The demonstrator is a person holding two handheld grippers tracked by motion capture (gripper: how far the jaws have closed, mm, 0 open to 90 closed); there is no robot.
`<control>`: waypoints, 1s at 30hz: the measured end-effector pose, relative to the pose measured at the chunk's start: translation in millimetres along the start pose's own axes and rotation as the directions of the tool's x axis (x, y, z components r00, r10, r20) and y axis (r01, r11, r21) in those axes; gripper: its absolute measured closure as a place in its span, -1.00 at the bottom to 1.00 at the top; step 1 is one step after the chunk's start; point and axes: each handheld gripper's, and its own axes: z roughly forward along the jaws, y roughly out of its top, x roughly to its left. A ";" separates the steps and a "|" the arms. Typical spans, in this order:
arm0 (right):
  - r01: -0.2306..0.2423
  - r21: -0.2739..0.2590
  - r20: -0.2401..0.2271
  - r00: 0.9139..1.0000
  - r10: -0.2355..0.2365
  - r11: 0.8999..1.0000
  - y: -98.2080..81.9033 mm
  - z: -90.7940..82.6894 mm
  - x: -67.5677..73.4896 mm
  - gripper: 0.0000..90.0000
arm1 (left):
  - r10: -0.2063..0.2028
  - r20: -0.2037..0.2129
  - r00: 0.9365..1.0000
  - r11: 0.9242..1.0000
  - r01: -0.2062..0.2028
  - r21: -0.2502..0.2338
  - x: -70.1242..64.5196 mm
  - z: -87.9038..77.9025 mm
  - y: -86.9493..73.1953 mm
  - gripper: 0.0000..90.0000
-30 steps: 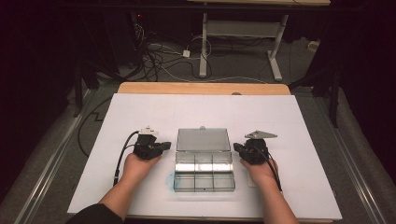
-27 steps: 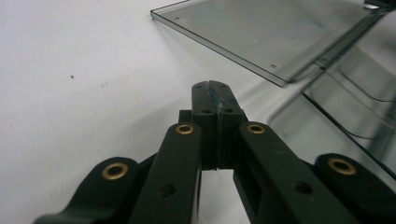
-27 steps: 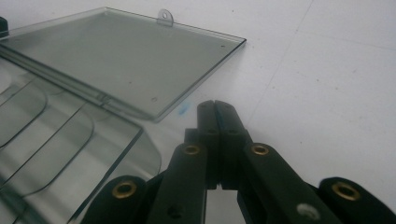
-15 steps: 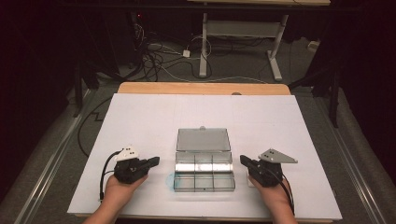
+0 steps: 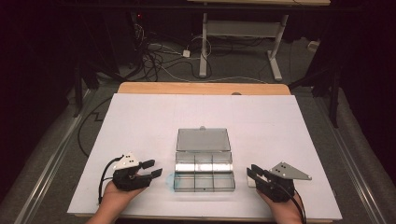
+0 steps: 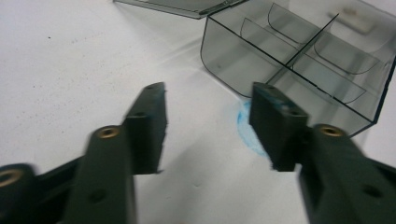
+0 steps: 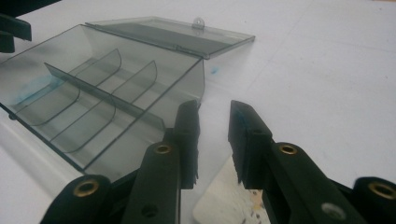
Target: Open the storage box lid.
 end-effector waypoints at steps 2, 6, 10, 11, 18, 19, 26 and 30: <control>-0.006 0.003 0.000 1.000 0.006 1.000 -2.7 -2.9 0.2 0.63 | 0.005 -0.004 1.000 1.000 -0.005 -0.010 0.5 -0.7 0.0 -0.23; -0.005 0.006 0.002 1.000 0.005 1.000 -6.8 -8.5 3.1 0.63 | 0.011 -0.010 1.000 1.000 -0.011 -0.024 1.1 -1.8 0.2 -0.50; 0.003 0.010 -0.005 1.000 -0.003 1.000 -10.7 -13.4 6.9 0.63 | 0.009 -0.017 1.000 0.999 -0.010 -0.030 1.7 -3.7 0.3 -0.74; -0.001 0.015 -0.005 1.000 0.001 1.000 -11.4 -14.7 8.0 0.64 | 0.003 -0.015 1.000 0.999 -0.003 -0.032 2.1 -4.1 0.6 -0.84; 0.012 0.037 -0.019 1.000 -0.011 0.999 -16.2 -14.1 13.5 0.85 | 0.004 -0.033 0.999 0.999 -0.005 -0.041 6.3 -3.3 0.0 -1.00; 0.016 0.046 -0.021 1.000 -0.015 0.999 -17.1 -11.9 14.3 0.92 | 0.004 -0.032 0.999 0.999 -0.005 -0.037 7.6 -1.9 -0.5 -1.00; 0.029 0.111 -0.031 0.999 -0.026 0.993 -22.7 4.0 18.2 1.00 | 0.007 -0.030 1.000 0.999 -0.008 -0.051 10.0 2.6 -2.3 -1.00; 0.049 0.134 -0.037 0.998 -0.045 0.990 -22.5 8.6 22.3 1.00 | 0.015 -0.033 0.999 0.999 -0.016 -0.045 9.3 3.8 -2.4 -1.00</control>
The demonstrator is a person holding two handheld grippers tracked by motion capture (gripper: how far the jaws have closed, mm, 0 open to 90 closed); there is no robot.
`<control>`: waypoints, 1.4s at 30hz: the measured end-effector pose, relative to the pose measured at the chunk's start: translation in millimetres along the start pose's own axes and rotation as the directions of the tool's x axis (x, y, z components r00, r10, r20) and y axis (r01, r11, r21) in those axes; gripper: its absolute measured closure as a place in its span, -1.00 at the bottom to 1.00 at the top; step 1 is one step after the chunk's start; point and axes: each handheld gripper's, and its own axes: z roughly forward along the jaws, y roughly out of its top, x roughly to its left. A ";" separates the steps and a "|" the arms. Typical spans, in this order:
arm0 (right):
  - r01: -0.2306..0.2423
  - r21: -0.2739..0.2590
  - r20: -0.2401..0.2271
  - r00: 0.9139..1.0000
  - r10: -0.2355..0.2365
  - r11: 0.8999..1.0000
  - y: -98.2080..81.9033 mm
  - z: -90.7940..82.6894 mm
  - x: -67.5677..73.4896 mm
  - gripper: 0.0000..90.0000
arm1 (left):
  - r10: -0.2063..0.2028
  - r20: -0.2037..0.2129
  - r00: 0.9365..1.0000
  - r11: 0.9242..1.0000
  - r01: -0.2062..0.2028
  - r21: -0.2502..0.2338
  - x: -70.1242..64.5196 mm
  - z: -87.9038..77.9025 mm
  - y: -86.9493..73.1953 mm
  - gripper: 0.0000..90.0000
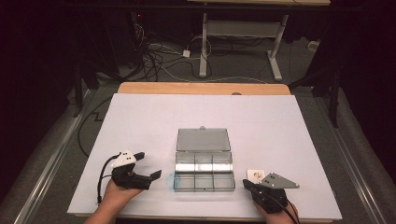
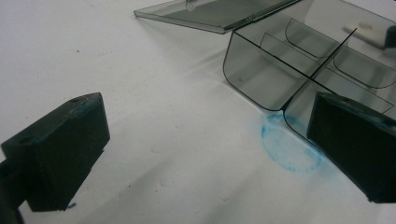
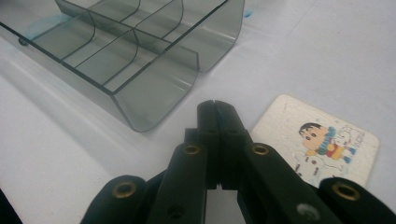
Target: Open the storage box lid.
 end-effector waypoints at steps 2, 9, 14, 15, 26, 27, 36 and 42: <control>0.011 0.008 0.000 1.000 -0.011 1.000 0.3 1.9 1.4 1.00 | 0.014 -0.009 1.000 1.000 -0.014 0.009 -1.8 1.3 0.1 -1.00; 0.014 0.033 0.021 1.000 -0.015 0.999 0.6 4.7 1.8 1.00 | -0.014 -0.007 1.000 1.000 0.014 0.000 0.5 0.9 -0.4 -1.00; 0.017 0.058 0.032 0.999 -0.019 0.998 1.4 6.5 2.5 1.00 | -0.003 -0.006 1.000 1.000 0.003 0.002 -0.8 1.3 -0.5 -1.00; 0.012 0.059 0.031 0.999 -0.014 0.998 1.5 6.5 1.9 1.00 | -0.004 -0.005 1.000 1.000 0.004 0.001 -0.8 1.3 -0.5 -1.00; -0.008 0.062 0.046 0.999 0.005 0.998 -0.8 1.9 -3.3 1.00 | 0.001 -0.003 1.000 1.000 -0.001 0.005 -1.2 1.4 -0.5 -1.00; -0.003 0.060 0.047 0.999 0.001 0.998 -1.1 1.5 -4.5 1.00 | 0.002 -0.003 1.000 1.000 -0.002 0.004 -1.3 1.4 -0.5 -1.00; -0.027 0.060 0.066 0.998 0.024 0.998 -5.4 -6.2 -13.8 1.00 | 0.003 0.001 1.000 1.000 -0.003 0.004 -1.2 1.3 -0.6 -1.00; -0.037 0.036 0.050 0.998 0.036 0.999 -5.1 -11.5 -17.9 0.95 | 0.007 0.003 1.000 1.000 -0.007 0.005 -1.4 1.5 -0.6 -1.00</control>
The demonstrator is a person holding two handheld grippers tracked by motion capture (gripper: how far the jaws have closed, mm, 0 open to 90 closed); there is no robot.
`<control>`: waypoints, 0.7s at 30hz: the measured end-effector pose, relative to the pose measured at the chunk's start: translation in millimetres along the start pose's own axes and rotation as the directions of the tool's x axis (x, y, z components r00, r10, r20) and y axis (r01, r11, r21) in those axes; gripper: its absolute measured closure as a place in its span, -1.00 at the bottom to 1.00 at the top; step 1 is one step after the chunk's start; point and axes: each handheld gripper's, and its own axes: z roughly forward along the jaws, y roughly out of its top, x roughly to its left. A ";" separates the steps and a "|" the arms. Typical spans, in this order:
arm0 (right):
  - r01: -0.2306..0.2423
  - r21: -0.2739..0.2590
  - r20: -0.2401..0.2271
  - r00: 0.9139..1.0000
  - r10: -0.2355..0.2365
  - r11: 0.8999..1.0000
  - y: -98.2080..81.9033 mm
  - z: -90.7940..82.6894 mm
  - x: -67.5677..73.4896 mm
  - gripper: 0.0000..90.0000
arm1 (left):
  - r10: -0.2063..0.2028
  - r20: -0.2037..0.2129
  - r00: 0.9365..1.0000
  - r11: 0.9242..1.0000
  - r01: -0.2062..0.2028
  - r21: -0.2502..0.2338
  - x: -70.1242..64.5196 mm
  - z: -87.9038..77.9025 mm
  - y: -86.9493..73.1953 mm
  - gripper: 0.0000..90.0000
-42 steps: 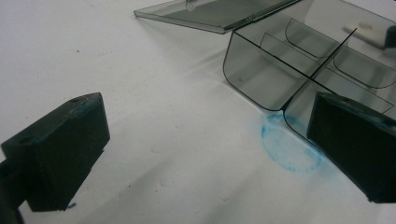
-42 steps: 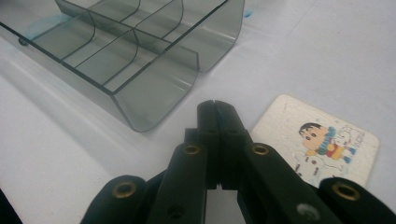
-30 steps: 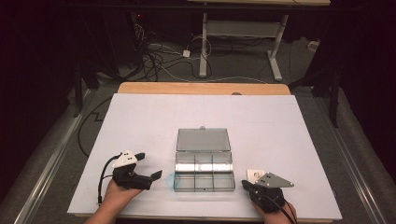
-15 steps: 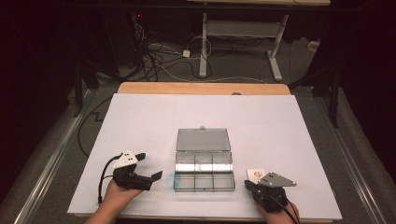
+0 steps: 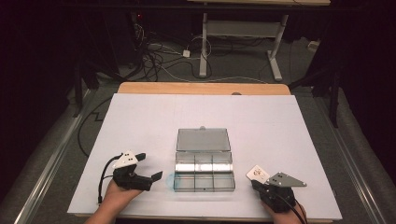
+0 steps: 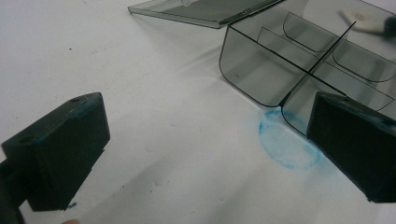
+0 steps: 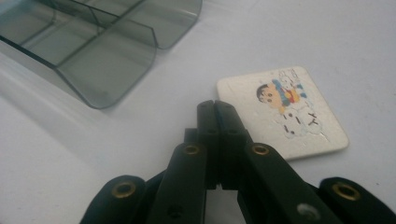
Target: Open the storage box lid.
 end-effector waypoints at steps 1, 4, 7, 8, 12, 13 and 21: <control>-0.002 -0.009 0.000 1.000 0.002 1.000 1.8 -1.9 0.6 0.89 | 0.000 0.000 1.000 1.000 0.000 0.000 -0.1 0.0 0.0 -1.00; -0.005 -0.045 -0.011 1.000 0.005 0.999 6.7 -9.4 -0.8 0.72 | 0.002 0.001 1.000 1.000 -0.002 -0.001 -0.2 -0.2 -0.1 -1.00; -0.007 -0.073 -0.017 1.000 0.006 0.997 10.0 -15.6 -5.3 0.48 | 0.004 0.002 1.000 1.000 -0.004 -0.001 -0.5 -0.1 -0.2 -1.00; 0.001 -0.081 -0.015 1.000 -0.002 0.997 11.1 -17.3 -6.9 0.40 | 0.003 0.001 1.000 1.000 -0.003 -0.001 -0.5 -0.1 -0.2 -1.00; 0.004 -0.104 -0.003 1.000 -0.005 0.995 14.6 -20.5 -11.6 -0.06 | 0.006 0.003 1.000 1.000 -0.006 0.000 -0.9 0.3 -0.2 -1.00; 0.007 -0.102 -0.002 1.000 -0.008 0.995 15.5 -19.6 -13.2 -0.17 | 0.010 0.002 1.000 1.000 -0.010 0.001 -1.3 0.4 -0.2 -1.00; -0.012 -0.037 0.019 1.000 0.013 0.999 20.0 -2.0 -26.2 -0.97 | 0.020 0.007 1.000 1.000 -0.020 0.004 -1.9 0.7 -0.3 -1.00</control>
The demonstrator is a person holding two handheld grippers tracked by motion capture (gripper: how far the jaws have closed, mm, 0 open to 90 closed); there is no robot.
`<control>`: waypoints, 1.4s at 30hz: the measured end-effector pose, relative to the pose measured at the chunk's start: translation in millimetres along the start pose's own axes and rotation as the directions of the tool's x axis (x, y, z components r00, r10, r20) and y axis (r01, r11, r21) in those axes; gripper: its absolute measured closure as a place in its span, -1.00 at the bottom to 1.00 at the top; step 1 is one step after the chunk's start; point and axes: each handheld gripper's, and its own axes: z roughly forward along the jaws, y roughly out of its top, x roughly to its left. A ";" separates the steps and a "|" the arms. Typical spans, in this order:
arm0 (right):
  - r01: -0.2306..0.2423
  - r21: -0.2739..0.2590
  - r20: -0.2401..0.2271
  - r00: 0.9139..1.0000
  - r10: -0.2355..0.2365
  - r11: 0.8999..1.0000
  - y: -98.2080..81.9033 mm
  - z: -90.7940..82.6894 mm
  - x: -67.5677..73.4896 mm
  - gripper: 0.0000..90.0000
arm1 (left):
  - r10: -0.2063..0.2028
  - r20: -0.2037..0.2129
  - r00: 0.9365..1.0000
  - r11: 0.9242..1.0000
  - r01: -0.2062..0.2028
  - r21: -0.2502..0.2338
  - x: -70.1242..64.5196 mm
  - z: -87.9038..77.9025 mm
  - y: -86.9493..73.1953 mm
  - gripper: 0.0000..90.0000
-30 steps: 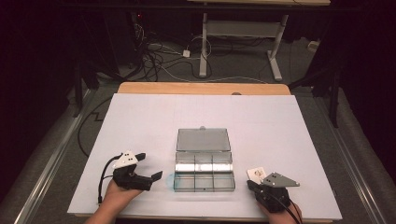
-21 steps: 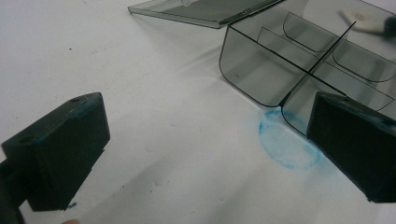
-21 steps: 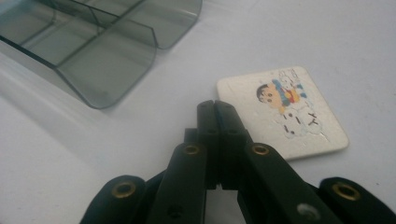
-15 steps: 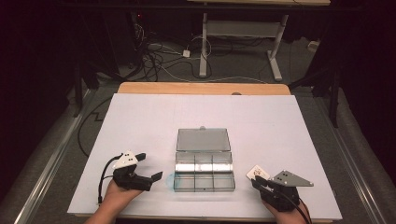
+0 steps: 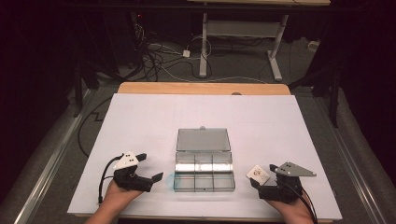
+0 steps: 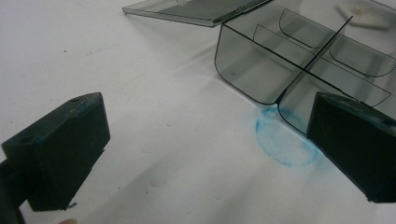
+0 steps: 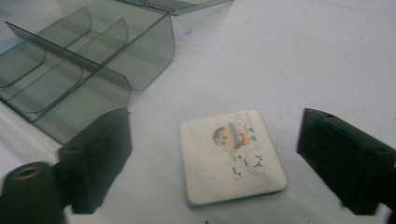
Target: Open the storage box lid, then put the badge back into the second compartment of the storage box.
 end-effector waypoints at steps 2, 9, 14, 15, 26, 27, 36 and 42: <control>-0.003 0.035 0.002 1.000 0.003 0.999 1.1 5.8 -2.8 -1.00 | -0.001 0.004 1.000 1.000 0.001 -0.001 0.3 0.0 -0.1 -1.00; 0.039 0.123 0.029 0.999 -0.043 0.992 -1.6 19.8 -7.2 -0.93 | -0.005 0.010 1.000 1.000 0.005 -0.001 1.0 -0.2 -0.1 -1.00; 0.066 0.140 0.051 0.996 -0.074 0.988 -4.0 20.5 -5.8 -0.61 | -0.005 0.011 1.000 1.000 0.005 -0.001 1.1 -0.3 -0.1 -1.00; 0.070 0.136 0.046 0.996 -0.077 0.988 -4.5 19.9 -5.6 -0.56 | -0.007 0.011 1.000 1.000 0.007 0.000 1.2 -0.3 -0.1 -1.00; 0.084 0.111 0.028 0.996 -0.087 0.990 -8.4 16.9 -0.9 -0.27 | 0.006 0.003 1.000 1.000 -0.006 0.010 -0.3 0.7 0.4 -1.00; 0.083 0.111 0.029 0.996 -0.087 0.990 -8.4 17.0 -0.9 -0.27 | 0.005 0.003 1.000 1.000 -0.005 0.010 -0.2 0.7 0.4 -1.00; 0.076 0.113 0.030 0.996 -0.080 0.991 -8.2 17.4 -0.8 -0.25 | -0.005 0.011 1.000 1.000 0.005 0.011 1.4 1.0 0.5 -1.00; 0.078 0.109 0.031 0.996 -0.082 0.991 -7.9 17.4 -1.4 -0.25 | -0.009 0.018 1.000 1.000 0.008 0.003 1.9 0.1 0.2 -1.00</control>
